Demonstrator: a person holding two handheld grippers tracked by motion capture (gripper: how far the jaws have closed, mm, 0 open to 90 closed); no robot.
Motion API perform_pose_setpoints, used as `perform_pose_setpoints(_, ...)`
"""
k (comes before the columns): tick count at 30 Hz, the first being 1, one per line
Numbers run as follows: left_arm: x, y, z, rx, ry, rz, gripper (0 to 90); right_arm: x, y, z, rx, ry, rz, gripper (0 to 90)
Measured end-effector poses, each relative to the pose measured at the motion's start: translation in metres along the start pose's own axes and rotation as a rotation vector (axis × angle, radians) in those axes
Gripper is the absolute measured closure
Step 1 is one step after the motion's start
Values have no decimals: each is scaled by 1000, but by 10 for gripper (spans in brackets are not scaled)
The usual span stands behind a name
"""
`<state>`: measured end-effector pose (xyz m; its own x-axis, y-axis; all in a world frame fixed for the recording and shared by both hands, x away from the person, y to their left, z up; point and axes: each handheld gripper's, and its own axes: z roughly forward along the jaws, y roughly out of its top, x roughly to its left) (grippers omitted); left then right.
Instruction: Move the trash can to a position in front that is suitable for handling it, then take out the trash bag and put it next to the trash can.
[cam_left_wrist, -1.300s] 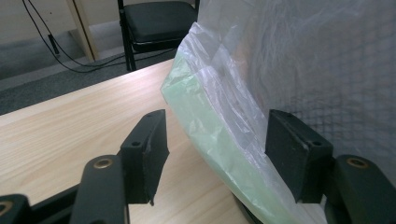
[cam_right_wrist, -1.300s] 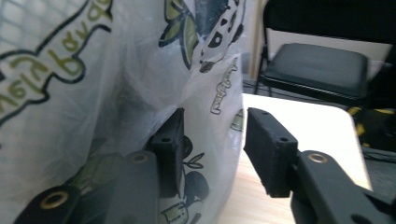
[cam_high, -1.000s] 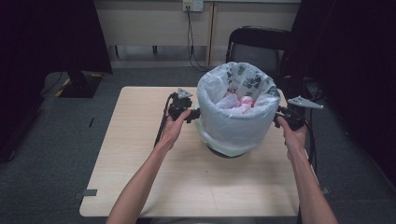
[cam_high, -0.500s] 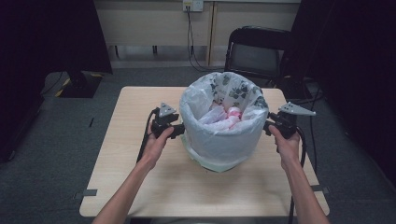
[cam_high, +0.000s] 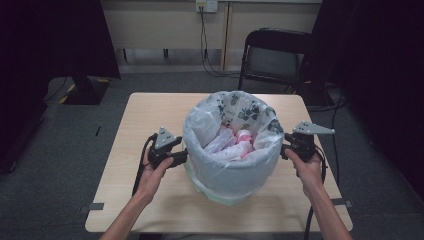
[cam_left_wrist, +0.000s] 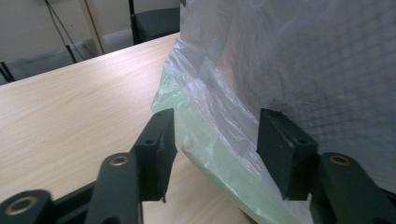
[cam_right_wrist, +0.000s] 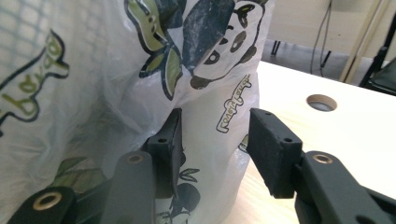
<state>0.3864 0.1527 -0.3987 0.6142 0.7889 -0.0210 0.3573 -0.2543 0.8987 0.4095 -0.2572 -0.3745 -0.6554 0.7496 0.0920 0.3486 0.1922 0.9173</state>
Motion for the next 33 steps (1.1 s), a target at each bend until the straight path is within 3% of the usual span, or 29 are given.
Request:
perform_pose_setpoints(3, 7, -3, -11, 17, -57, 10, 436, 7, -2, -1, 1, 23, -6, 550)
perform_pose_setpoints(8, 14, -7, -26, 33, -84, 75, 343, 20, -5, -2, 14, 79, -12, 520)
perform_pose_setpoints(10, 18, -9, -29, 41, -86, 83, 291, 27, -6, 2, 46, 83, -43, 490)
perform_pose_setpoints(14, 22, -11, -31, 37, -90, 57, 280, 28, -5, 3, 41, 83, -30, 398)
perform_pose_setpoints(16, 23, -12, -30, 44, -88, 61, 221, 26, -5, 2, 43, 78, -23, 343)
perform_pose_setpoints(24, 29, -10, -32, 45, -114, 14, 164, 15, -2, -2, 24, 50, 10, 261)
perform_pose_setpoints(27, 31, -8, -37, 40, -89, 23, 159, 14, 2, -5, 7, 57, 5, 225)
perform_pose_setpoints(31, 41, -3, -50, -24, -126, -14, 159, 17, 10, -12, -22, 55, -8, 216)
perform_pose_setpoints(33, 46, 2, -57, -57, -121, -29, 162, 19, 15, -14, -33, 49, -19, 230)
